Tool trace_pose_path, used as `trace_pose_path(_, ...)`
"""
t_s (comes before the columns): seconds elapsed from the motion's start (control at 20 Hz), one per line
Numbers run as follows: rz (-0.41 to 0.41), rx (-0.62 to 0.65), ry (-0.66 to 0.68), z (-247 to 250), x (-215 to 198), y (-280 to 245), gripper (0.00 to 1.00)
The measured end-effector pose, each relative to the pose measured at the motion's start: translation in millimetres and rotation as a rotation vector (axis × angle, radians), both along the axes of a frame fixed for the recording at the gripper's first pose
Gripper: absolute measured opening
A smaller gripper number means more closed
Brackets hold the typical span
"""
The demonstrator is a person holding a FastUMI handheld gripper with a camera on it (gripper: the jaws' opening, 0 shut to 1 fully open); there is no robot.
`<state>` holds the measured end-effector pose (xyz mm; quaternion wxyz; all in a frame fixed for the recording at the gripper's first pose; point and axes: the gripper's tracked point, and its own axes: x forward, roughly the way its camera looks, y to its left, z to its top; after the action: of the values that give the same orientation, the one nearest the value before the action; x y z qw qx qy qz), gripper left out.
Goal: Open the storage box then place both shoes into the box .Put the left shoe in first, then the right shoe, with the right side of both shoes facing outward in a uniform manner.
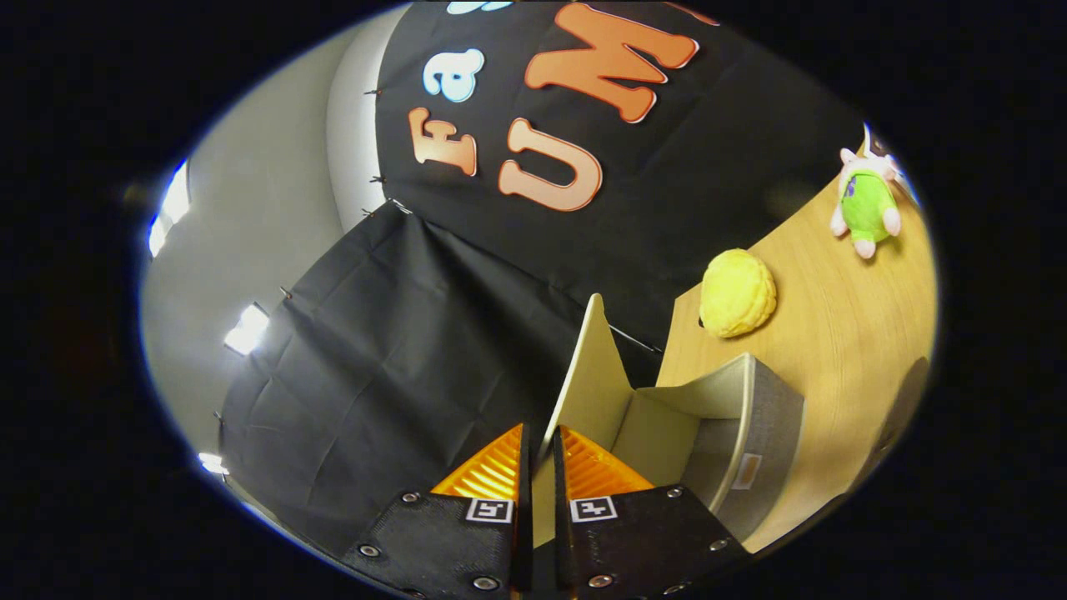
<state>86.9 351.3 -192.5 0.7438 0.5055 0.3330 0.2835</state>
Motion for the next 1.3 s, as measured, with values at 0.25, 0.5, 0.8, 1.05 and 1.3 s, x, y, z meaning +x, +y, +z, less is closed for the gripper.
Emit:
trace_pose_path(0.25,0.011,-0.035,0.008,12.3,15.5,60.9,0.12)
trace_pose_path(0.5,0.044,-0.088,0.000,10.7,18.4,128.9,0.12)
trace_pose_path(0.8,0.058,-0.131,-0.049,15.8,10.3,172.6,0.50)
trace_pose_path(1.05,0.010,-0.220,-0.144,30.4,9.7,145.2,0.80)
trace_pose_path(1.3,-0.049,-0.467,-0.235,15.2,0.6,72.9,0.90)
